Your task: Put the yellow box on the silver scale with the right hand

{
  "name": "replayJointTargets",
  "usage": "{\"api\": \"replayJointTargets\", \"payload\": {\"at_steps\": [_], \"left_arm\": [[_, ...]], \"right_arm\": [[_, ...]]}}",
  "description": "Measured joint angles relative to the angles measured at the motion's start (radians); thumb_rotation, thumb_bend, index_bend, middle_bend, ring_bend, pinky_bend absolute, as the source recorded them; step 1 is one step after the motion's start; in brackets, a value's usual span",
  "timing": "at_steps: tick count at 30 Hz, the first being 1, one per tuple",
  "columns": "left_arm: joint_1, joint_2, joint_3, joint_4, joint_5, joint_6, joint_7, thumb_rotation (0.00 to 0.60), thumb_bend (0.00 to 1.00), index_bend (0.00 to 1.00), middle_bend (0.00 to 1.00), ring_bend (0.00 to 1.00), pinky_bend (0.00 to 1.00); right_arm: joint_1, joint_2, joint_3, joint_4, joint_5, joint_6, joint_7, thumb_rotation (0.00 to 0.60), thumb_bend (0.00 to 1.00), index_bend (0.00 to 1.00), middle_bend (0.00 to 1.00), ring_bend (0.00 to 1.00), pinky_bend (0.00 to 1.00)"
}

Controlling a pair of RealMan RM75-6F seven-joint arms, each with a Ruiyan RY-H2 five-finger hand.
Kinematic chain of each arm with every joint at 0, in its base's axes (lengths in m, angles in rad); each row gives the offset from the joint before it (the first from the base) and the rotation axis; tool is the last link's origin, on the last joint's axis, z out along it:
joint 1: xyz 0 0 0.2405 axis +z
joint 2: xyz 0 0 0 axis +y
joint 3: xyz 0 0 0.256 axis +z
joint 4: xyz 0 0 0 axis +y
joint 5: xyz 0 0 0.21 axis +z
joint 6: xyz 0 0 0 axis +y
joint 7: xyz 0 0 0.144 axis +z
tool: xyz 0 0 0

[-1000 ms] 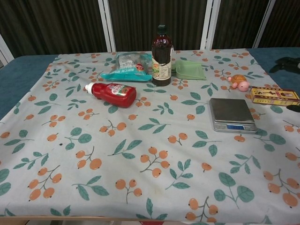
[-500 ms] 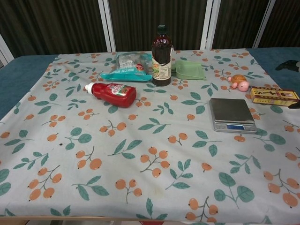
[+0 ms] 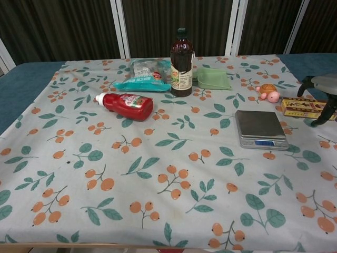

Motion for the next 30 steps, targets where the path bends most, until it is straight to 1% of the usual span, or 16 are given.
{"api": "replayJointTargets", "payload": {"at_steps": [3, 5, 7, 9, 11, 15, 19, 23, 26, 30], "left_arm": [[0.0, -0.001, 0.001, 0.0, 0.0, 0.0, 0.002, 0.6, 0.49, 0.0, 0.0, 0.0, 0.09], [0.001, 0.0, 0.001, 0.0, 0.001, 0.002, 0.001, 0.6, 0.49, 0.0, 0.0, 0.0, 0.09], [0.001, 0.0, 0.0, 0.0, 0.0, 0.003, -0.001, 0.6, 0.49, 0.0, 0.0, 0.0, 0.09], [0.001, 0.001, 0.0, 0.0, 0.0, 0.001, -0.002, 0.6, 0.49, 0.0, 0.0, 0.0, 0.09], [0.0, 0.002, 0.001, 0.0, 0.0, 0.0, -0.002, 0.6, 0.49, 0.0, 0.0, 0.0, 0.09], [0.001, 0.002, 0.0, -0.002, 0.0, 0.002, 0.0, 0.6, 0.49, 0.0, 0.0, 0.0, 0.09], [0.001, 0.001, 0.001, 0.0, 0.0, 0.001, 0.0, 0.6, 0.49, 0.0, 0.0, 0.0, 0.09], [0.0, 0.0, 0.002, -0.001, 0.002, 0.0, 0.002, 0.6, 0.49, 0.0, 0.0, 0.0, 0.09], [-0.001, -0.003, 0.002, -0.001, 0.003, -0.001, 0.004, 0.6, 0.49, 0.0, 0.0, 0.0, 0.09], [-0.004, -0.006, 0.002, -0.003, 0.004, -0.006, 0.009, 0.6, 0.49, 0.0, 0.0, 0.0, 0.09]], "right_arm": [[0.009, -0.015, -0.002, 0.022, 0.017, -0.014, -0.006, 0.6, 0.3, 0.38, 0.0, 0.0, 0.0], [0.012, -0.022, -0.004, 0.035, 0.022, -0.019, -0.008, 0.6, 0.32, 0.41, 0.0, 0.0, 0.0], [0.015, -0.028, -0.006, 0.046, 0.024, -0.022, -0.005, 0.6, 0.36, 0.45, 0.0, 0.0, 0.0], [0.016, -0.033, -0.006, 0.055, 0.023, -0.022, 0.003, 0.6, 0.42, 0.52, 0.0, 0.0, 0.0], [0.017, -0.036, -0.006, 0.062, 0.022, -0.021, 0.007, 0.6, 0.44, 0.58, 0.0, 0.0, 0.0], [0.017, -0.039, -0.004, 0.067, 0.011, -0.005, 0.022, 0.6, 0.46, 0.67, 0.03, 0.0, 0.0], [0.009, -0.027, 0.002, 0.057, -0.01, 0.026, 0.049, 0.6, 0.46, 0.73, 0.06, 0.0, 0.0], [-0.004, 0.007, 0.008, 0.014, -0.033, 0.057, 0.072, 0.6, 0.46, 0.75, 0.07, 0.0, 0.0], [-0.014, 0.04, 0.013, -0.047, -0.056, 0.088, 0.092, 0.6, 0.46, 0.76, 0.07, 0.0, 0.0], [-0.023, 0.094, 0.024, -0.175, -0.096, 0.136, 0.112, 0.6, 0.46, 0.75, 0.07, 0.0, 0.0]]}}
